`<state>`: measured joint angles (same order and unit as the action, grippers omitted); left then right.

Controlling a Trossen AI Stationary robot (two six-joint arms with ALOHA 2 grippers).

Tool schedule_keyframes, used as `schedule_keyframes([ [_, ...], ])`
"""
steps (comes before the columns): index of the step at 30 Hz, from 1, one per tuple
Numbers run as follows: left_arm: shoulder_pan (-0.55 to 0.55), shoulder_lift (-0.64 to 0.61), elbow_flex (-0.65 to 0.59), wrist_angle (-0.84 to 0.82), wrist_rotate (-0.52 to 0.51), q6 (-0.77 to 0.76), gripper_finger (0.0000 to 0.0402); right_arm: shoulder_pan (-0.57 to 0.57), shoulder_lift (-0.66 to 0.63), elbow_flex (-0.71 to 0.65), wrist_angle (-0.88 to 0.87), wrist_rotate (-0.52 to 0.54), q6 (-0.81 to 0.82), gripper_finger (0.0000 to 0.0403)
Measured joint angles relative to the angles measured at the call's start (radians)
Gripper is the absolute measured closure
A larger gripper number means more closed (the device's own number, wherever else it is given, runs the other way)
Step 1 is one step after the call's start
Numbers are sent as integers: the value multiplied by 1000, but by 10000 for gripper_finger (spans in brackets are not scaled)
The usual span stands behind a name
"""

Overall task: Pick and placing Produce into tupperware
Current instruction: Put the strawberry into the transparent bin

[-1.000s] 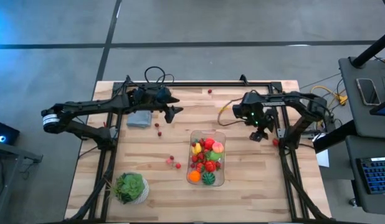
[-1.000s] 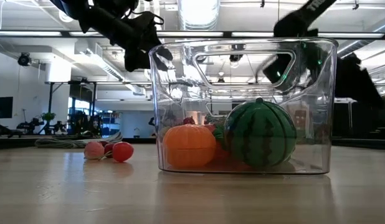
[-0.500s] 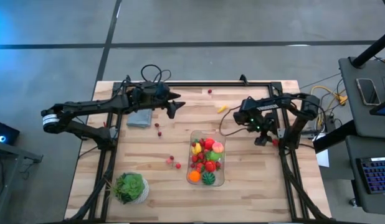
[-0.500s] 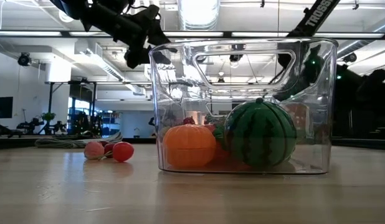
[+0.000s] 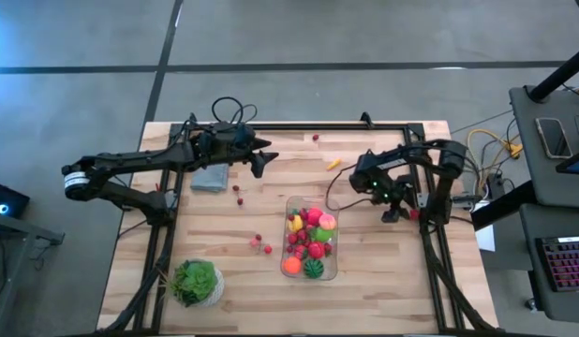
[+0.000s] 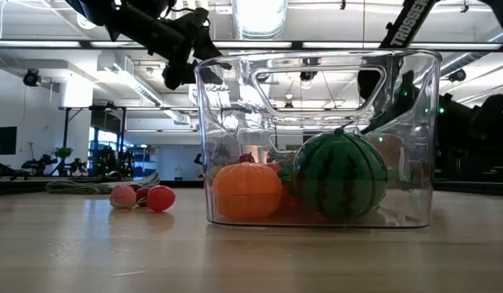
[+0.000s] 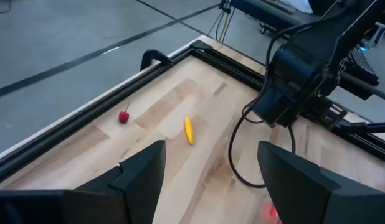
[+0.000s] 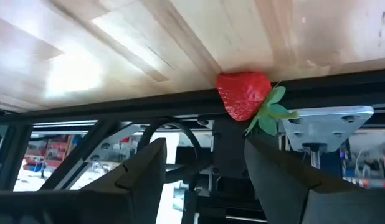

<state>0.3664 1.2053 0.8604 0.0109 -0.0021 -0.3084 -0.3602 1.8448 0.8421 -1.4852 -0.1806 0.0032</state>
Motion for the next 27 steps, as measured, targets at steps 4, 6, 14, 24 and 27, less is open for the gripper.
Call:
schedule_keyframes([
  [4, 0, 0, 0, 0, 0, 0, 162, 0, 57, 0, 0, -2, 0, 193],
  [6, 0, -1, 0, 0, 0, 1, 162, 0, 83, 0, 0, -2, 0, 193],
  [14, 0, -3, -1, -1, 1, 2, 162, 3, 138, 25, -1, -1, -29, 193],
  [24, 0, -3, -1, -1, 2, 35, 162, 7, 141, 27, -2, 25, -75, 193],
  [27, 0, -5, -1, -3, 3, 34, 162, 11, 163, 27, -2, 25, -75, 193],
])
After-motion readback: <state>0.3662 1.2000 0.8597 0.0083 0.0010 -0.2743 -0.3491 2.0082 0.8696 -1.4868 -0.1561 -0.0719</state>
